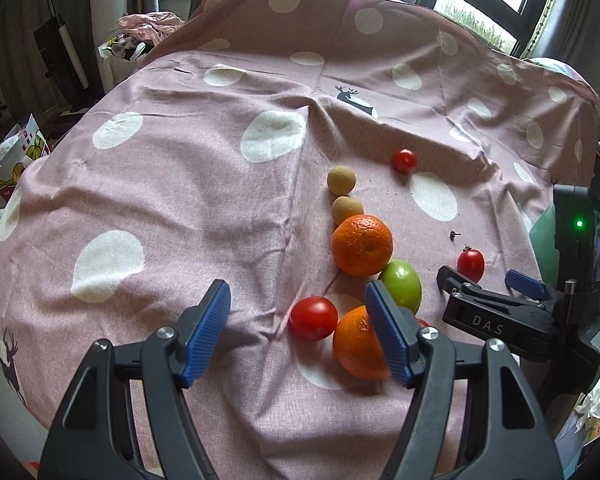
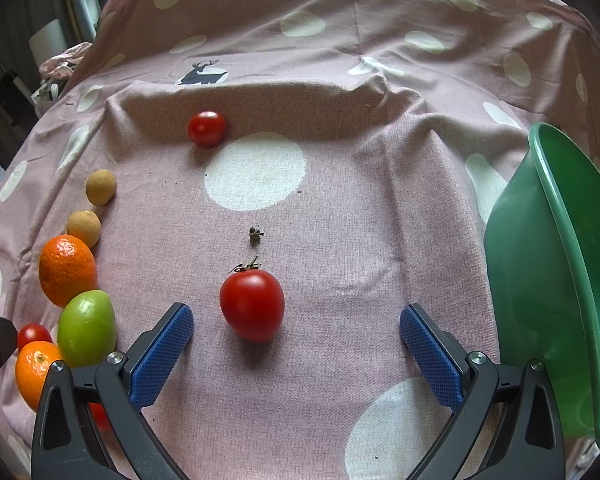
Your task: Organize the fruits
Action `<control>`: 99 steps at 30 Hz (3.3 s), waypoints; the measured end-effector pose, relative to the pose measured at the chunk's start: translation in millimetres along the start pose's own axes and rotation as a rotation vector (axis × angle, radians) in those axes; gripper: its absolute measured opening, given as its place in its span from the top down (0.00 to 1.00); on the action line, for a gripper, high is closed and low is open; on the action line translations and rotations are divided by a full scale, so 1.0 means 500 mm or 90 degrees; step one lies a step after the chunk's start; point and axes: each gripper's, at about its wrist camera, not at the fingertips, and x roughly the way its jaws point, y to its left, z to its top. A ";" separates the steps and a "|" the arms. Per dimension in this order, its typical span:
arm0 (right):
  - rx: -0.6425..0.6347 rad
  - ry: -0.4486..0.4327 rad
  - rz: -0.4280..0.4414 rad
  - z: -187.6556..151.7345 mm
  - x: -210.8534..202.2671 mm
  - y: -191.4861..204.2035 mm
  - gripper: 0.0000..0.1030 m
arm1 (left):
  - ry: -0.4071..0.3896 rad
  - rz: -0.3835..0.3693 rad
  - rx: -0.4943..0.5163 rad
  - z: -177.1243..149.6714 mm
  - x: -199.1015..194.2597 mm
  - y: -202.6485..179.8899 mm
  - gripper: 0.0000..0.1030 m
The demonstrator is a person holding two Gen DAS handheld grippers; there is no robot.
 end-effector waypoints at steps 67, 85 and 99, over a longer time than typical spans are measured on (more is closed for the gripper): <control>-0.004 0.093 0.486 -0.011 -0.079 0.092 0.56 | 0.099 -0.084 0.021 -0.033 0.030 -0.066 0.56; 0.057 -0.120 0.467 0.012 -0.251 -0.068 0.56 | -0.047 -0.135 0.138 0.021 -0.106 -0.232 0.56; 0.211 -0.235 0.353 -0.020 -0.308 -0.295 0.55 | -0.049 -0.269 0.274 0.026 -0.103 -0.474 0.56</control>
